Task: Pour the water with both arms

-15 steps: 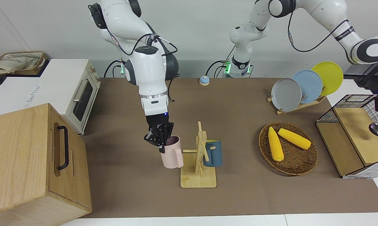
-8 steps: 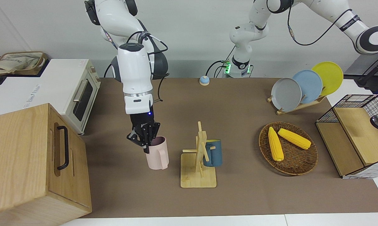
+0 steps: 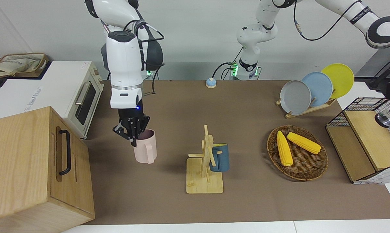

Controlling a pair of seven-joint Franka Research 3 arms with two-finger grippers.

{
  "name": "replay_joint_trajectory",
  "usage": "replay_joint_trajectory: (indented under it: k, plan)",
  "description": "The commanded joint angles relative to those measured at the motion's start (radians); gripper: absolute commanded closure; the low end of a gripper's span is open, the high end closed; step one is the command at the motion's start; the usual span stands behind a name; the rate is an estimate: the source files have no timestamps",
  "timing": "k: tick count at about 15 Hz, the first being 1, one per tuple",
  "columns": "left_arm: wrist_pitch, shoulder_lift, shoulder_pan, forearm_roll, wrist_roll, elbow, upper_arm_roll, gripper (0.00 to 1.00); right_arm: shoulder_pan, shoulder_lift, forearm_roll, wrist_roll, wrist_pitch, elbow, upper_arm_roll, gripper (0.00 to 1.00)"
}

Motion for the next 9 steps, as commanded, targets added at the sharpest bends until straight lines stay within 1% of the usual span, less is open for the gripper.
replay_joint_trajectory:
  k: [1,3,5,7,8,9]
  plan:
    - [0.004,-0.122,-0.033,0.054,-0.053,-0.121,0.006,1.0,-0.018,-0.084,0.07,-0.002,-0.178,-0.038,-0.003,1.0]
    - [0.015,-0.165,-0.053,0.063,-0.075,-0.174,0.006,1.0,-0.02,-0.116,0.109,0.05,-0.249,-0.038,-0.005,1.0]
    - [0.02,-0.195,-0.06,0.069,-0.085,-0.217,0.003,1.0,-0.036,-0.141,0.165,0.133,-0.344,-0.035,0.0,1.0]
    - [0.055,-0.235,-0.074,0.073,-0.11,-0.279,0.002,1.0,-0.036,-0.172,0.242,0.278,-0.43,-0.035,-0.002,1.0]
    - [0.087,-0.261,-0.074,0.089,-0.114,-0.324,-0.012,1.0,-0.036,-0.179,0.268,0.36,-0.462,-0.035,0.003,1.0]
    - [0.121,-0.283,-0.073,0.1,-0.121,-0.362,-0.029,1.0,-0.036,-0.184,0.306,0.404,-0.483,-0.035,0.006,1.0]
